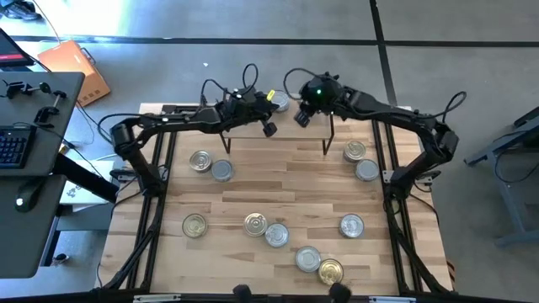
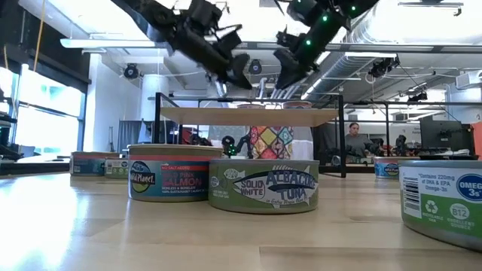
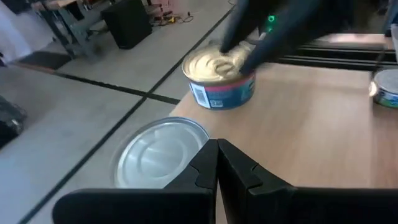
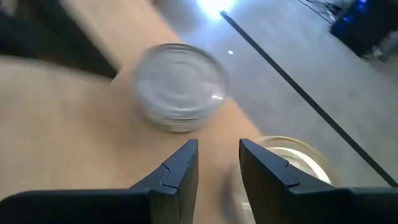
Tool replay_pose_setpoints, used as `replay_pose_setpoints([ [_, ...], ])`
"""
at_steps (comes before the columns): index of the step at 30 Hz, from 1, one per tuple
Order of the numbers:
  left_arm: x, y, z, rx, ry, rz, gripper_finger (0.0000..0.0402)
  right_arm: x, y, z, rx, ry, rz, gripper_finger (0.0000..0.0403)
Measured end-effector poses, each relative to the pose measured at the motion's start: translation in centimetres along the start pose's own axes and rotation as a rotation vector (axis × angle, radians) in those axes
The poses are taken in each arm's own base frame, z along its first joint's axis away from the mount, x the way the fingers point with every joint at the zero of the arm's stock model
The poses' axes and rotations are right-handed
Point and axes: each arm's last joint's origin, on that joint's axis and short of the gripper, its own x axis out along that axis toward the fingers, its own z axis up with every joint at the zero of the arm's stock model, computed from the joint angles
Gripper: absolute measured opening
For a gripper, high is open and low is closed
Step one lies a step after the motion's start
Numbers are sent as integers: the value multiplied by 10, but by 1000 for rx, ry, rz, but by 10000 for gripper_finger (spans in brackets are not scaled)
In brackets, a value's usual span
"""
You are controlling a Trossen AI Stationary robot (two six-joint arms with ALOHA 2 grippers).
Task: Stack canned seafood by type on shelf
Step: Put the top left green tuna can on the shelf
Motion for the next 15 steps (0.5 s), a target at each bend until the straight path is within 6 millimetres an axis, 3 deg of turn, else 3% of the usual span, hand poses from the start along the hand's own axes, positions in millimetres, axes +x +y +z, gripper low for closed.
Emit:
replay_pose_setpoints([
  [5,-44,-5,21,79,27,-4,0,-12,43,3,-90,-30,99,107],
  [9,-88,-16,26,148,57,-20,0,-23,91,0,-148,-139,203,107],
  [15,-156,-43,13,184,5,-127,0,-21,165,-54,-207,-368,386,107],
])
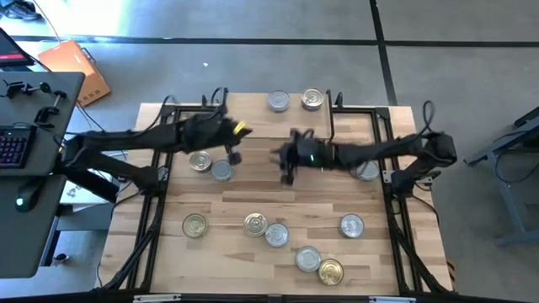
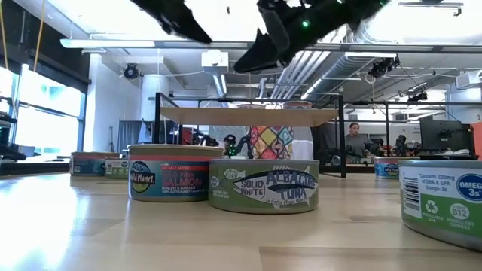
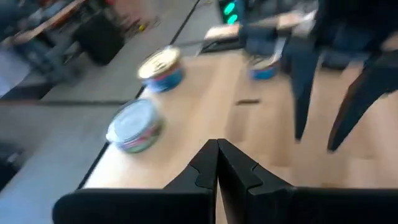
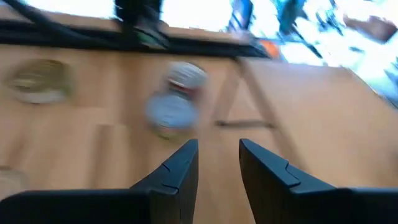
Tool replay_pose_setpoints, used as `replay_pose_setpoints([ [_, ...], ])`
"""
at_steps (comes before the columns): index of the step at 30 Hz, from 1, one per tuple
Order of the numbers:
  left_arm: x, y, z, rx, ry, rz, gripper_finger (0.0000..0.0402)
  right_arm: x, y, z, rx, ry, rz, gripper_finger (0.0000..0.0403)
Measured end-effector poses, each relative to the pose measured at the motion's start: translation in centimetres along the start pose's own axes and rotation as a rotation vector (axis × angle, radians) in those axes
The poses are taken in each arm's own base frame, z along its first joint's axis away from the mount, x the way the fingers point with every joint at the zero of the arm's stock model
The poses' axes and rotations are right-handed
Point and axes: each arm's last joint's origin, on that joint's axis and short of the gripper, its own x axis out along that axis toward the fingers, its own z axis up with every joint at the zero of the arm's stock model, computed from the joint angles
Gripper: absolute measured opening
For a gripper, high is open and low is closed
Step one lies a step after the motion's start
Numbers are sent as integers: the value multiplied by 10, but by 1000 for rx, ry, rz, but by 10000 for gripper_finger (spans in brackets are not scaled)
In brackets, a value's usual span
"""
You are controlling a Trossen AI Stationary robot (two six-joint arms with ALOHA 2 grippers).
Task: Stack canned seafood by type on shelf
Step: Put the top left green tuna can on the shelf
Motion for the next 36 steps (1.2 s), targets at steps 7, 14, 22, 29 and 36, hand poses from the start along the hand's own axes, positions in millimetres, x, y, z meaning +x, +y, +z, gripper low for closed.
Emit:
replay_pose_setpoints([
  [7,-48,-51,-22,44,33,-167,0,3,52,-38,34,-193,157,107],
  [14,-71,-105,-69,-97,264,-200,0,10,69,-46,7,-167,181,107],
  [22,-90,-131,-136,-325,539,-166,0,2,54,-16,-18,-155,92,115],
  [29,-117,-135,-172,-510,874,-93,0,7,39,-7,-42,-76,66,124],
  [36,-128,-154,-190,-712,895,-146,0,9,33,-9,-18,-67,143,124],
])
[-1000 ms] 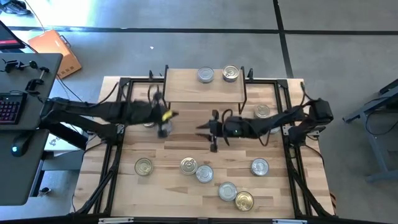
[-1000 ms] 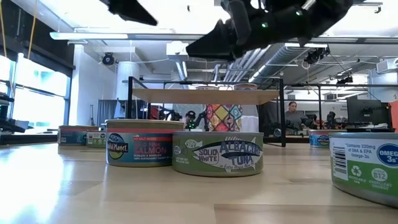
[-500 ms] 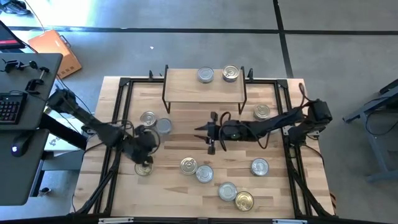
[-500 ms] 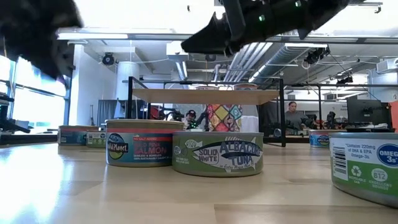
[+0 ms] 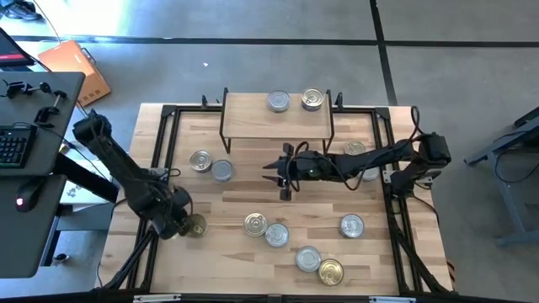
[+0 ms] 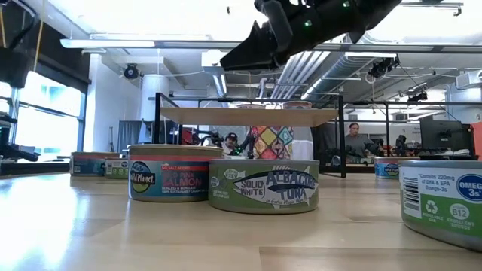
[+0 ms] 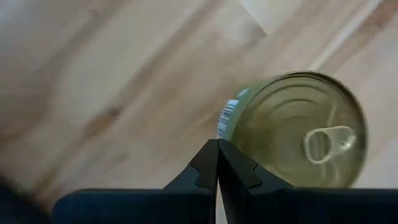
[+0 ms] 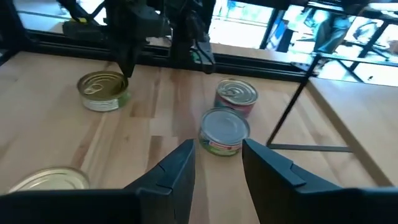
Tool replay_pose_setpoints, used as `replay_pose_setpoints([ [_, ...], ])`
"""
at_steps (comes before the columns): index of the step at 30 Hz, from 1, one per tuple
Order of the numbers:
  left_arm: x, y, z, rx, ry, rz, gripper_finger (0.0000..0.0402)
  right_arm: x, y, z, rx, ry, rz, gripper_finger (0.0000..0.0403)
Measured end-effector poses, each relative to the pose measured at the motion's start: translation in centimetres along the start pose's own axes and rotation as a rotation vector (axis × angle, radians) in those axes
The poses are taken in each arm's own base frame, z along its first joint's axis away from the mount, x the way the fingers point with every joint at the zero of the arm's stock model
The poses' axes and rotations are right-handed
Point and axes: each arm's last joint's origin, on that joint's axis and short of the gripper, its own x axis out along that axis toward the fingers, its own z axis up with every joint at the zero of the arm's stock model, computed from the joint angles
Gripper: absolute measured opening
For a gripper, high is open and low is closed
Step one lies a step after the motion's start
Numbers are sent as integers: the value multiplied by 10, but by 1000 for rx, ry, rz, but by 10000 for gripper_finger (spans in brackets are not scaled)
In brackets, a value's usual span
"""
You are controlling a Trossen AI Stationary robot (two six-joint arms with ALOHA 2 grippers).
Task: Stack canned seafood by type on shelf
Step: Put the top left green tuna can on the shelf
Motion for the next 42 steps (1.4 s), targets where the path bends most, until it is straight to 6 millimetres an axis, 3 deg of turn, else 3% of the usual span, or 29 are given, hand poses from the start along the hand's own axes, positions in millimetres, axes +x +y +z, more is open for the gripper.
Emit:
replay_pose_setpoints([
  [5,28,-8,1,1,-182,-166,0,0,1,-3,-6,34,12,124],
  [9,51,-13,21,19,-387,-194,0,0,1,-5,-4,51,19,124],
  [11,57,-19,32,108,-428,-199,0,0,1,-5,-4,52,19,124],
  [14,52,-33,42,292,-418,-206,0,0,2,-5,-4,53,20,124],
  [17,35,-47,46,409,-411,-190,0,0,2,-5,-6,53,21,124],
  [22,7,-70,36,479,-287,-262,0,0,1,-6,-8,54,17,124],
  [25,12,-74,26,491,-150,-307,0,0,-1,-6,-5,55,14,124],
  [29,29,-72,22,473,-96,-227,0,0,-1,-6,-10,55,13,124],
  [32,40,-75,30,492,-189,-148,0,0,-1,-6,-11,55,12,124],
  [37,52,-69,63,488,-430,40,0,0,-1,-7,-13,63,13,124],
  [42,32,-66,85,519,-511,64,0,0,-1,-10,-9,93,17,124],
])
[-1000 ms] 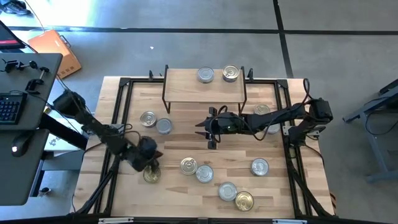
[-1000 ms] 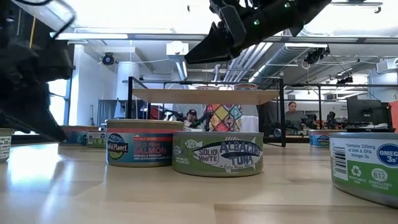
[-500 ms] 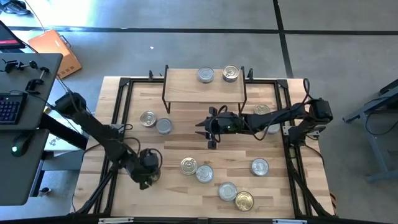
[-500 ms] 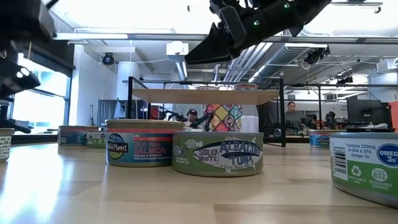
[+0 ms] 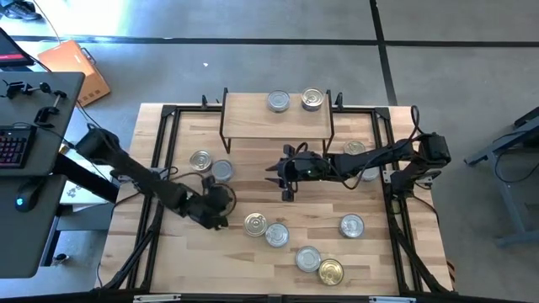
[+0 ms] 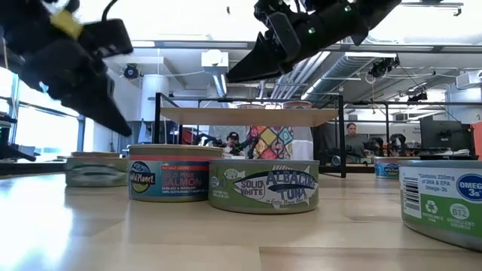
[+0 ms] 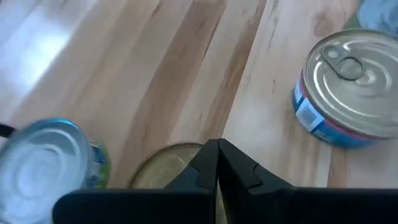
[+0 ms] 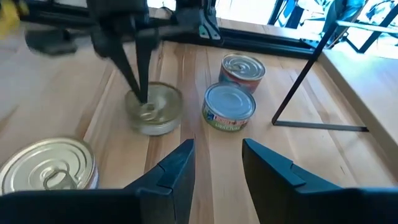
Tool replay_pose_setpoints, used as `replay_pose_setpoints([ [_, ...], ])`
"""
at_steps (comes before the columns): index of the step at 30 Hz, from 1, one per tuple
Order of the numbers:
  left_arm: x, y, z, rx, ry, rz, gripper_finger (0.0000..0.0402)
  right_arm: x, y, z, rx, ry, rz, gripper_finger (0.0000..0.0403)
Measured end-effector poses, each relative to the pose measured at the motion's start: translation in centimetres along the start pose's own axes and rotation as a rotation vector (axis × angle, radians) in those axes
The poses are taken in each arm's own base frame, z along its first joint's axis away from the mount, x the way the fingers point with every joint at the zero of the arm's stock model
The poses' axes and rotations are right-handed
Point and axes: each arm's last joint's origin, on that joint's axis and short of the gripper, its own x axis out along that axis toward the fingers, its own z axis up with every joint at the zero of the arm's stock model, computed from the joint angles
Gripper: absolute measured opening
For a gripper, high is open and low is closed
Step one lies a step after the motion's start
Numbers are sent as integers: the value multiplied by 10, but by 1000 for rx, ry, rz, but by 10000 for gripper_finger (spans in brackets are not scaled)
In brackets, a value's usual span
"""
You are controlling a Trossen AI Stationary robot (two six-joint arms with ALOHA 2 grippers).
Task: Stack canned seafood by type on shelf
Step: Put the top left green tuna can on the shelf
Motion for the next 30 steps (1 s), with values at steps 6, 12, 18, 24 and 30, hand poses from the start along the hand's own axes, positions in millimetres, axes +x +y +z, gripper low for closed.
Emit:
replay_pose_setpoints([
  [6,-26,5,-2,24,-24,-70,0,0,0,-1,-1,14,2,124],
  [12,-28,-2,-24,101,-52,-136,22,0,0,-1,21,14,1,124],
  [18,-10,-7,-33,251,-162,-102,115,0,0,-2,25,16,1,124],
  [24,7,-7,-42,364,-110,-4,204,0,0,-2,24,23,2,124],
  [30,22,-7,-57,434,-42,89,218,0,0,-2,24,24,2,124],
])
